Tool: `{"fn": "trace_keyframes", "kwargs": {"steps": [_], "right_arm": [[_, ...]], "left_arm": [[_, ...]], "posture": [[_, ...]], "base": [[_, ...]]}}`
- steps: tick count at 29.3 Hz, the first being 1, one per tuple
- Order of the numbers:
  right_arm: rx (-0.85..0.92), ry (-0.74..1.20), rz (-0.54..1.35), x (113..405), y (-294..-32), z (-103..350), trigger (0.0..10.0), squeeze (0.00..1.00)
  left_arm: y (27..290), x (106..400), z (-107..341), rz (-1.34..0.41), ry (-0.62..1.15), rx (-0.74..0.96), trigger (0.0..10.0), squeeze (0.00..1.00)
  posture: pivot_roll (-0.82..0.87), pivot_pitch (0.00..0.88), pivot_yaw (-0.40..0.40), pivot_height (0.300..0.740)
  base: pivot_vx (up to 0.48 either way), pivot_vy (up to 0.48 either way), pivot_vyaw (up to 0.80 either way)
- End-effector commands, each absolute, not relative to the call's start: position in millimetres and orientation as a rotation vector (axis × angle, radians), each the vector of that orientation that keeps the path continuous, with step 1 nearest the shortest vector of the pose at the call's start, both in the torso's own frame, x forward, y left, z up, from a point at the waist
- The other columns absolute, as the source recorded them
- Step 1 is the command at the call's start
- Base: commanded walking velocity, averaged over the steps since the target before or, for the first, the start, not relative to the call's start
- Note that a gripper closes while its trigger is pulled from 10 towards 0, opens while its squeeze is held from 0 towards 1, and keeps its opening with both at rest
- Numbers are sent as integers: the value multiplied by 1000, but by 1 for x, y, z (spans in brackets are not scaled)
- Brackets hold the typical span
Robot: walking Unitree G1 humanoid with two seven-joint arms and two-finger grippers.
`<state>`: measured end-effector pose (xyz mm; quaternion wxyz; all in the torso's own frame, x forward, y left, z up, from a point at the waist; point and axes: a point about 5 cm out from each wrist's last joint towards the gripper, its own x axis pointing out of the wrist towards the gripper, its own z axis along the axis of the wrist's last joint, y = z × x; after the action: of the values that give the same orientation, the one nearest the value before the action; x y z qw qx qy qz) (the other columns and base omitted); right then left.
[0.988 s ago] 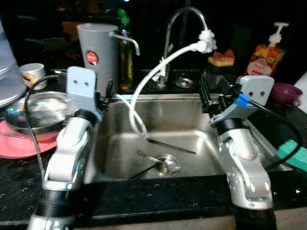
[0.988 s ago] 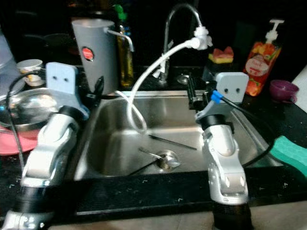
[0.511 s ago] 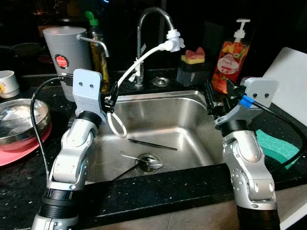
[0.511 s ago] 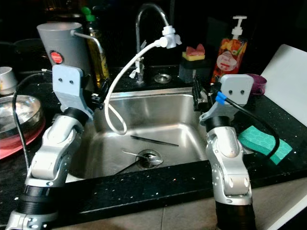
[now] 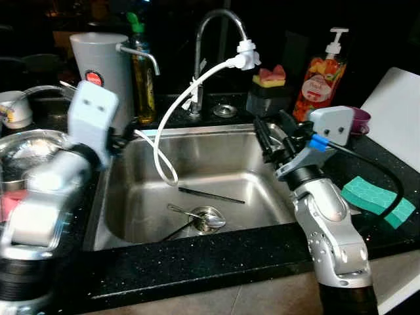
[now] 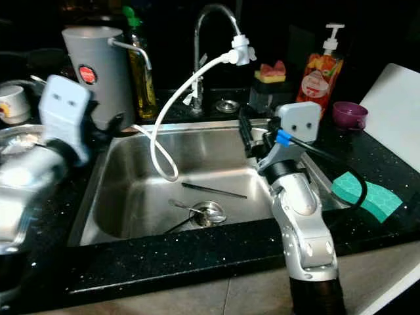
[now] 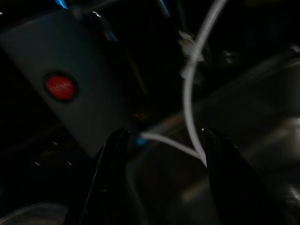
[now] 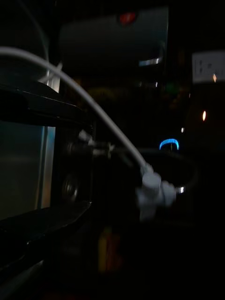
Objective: Kitchen organization
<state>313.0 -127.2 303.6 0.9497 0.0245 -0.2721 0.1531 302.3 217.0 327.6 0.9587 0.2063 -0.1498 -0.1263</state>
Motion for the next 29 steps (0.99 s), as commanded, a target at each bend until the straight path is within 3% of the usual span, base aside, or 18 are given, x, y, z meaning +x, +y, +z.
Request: {"fn": "trace_keyframes", "kwargs": {"steps": [1, 7, 21, 29], "right_arm": [[65, -539, 332, 315, -124, 303, 10000, 0], [85, -525, 343, 320, -120, 302, 10000, 0], [93, -518, 336, 324, -123, 301, 10000, 0], [93, -520, 321, 323, -126, 299, 10000, 0]], "left_arm": [[226, 293, 332, -306, -269, 419, 10000, 0], [274, 281, 329, -171, -63, 575, 10000, 0], [300, 270, 326, -150, 94, 671, 10000, 0], [298, 270, 325, -243, 94, 570, 10000, 0]], "posture": [[88, 129, -70, 740], [112, 134, -69, 740], [120, 139, -65, 740], [115, 139, -56, 740]], "base": [[0, 0, 0], [0, 0, 0], [0, 0, 0], [0, 0, 0]]}}
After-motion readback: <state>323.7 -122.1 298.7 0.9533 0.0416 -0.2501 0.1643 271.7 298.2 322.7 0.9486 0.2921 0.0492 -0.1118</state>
